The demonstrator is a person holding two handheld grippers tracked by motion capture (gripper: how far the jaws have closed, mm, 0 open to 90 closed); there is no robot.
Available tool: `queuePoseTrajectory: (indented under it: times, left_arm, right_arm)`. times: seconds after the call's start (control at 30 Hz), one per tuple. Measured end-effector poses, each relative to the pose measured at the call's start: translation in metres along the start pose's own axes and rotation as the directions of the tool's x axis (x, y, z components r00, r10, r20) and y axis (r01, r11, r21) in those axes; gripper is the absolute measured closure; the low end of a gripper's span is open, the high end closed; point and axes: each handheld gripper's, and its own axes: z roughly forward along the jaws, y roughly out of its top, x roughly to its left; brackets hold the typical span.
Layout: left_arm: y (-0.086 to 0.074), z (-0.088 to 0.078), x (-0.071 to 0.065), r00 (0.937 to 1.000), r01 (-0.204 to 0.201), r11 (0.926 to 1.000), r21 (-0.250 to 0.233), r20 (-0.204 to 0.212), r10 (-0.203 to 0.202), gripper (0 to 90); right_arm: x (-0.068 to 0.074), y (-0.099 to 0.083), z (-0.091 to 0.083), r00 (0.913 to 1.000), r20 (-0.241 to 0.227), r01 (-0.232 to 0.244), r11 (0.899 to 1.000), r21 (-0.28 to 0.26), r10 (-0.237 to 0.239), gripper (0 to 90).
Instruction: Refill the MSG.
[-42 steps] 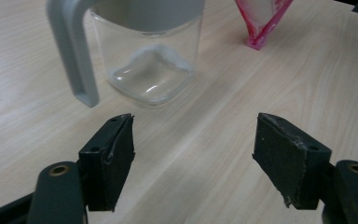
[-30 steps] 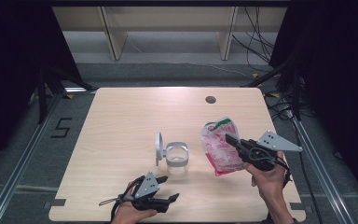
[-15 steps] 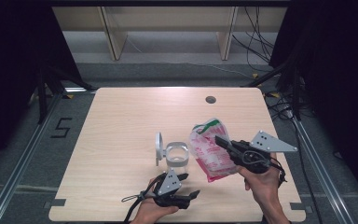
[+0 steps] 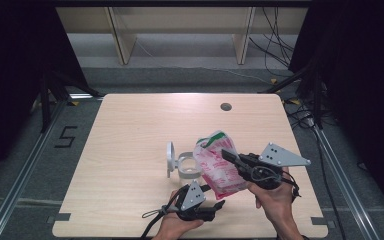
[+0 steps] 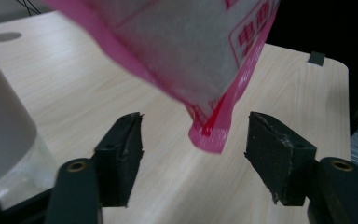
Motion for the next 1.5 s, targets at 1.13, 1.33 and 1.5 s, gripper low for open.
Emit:
queuePoseTrajectory:
  times: [1.13, 1.33, 1.5]
  left_arm:
    - [0.0, 0.024, -0.017, 0.9742, -0.081, 0.9958, -0.044, -0.215, 0.07, 78.2]
    - [0.001, 0.028, -0.018, 0.9623, -0.055, 0.9975, -0.044, -0.269, 0.041, 78.4]
    - [0.001, 0.038, -0.016, 0.9696, -0.002, 0.9975, -0.071, -0.244, -0.016, 78.6]
  right_arm:
    - [-0.013, 0.005, 0.008, 0.9988, 0.048, 0.007, 1.0, 0.007, -0.007, 90.0]
    - [-0.016, 0.01, 0.017, 0.9983, 0.057, -0.006, 1.0, 0.013, 0.005, 90.0]
    - [-0.015, 0.012, 0.028, 0.9974, 0.072, -0.001, 0.999, 0.043, -0.002, 90.0]
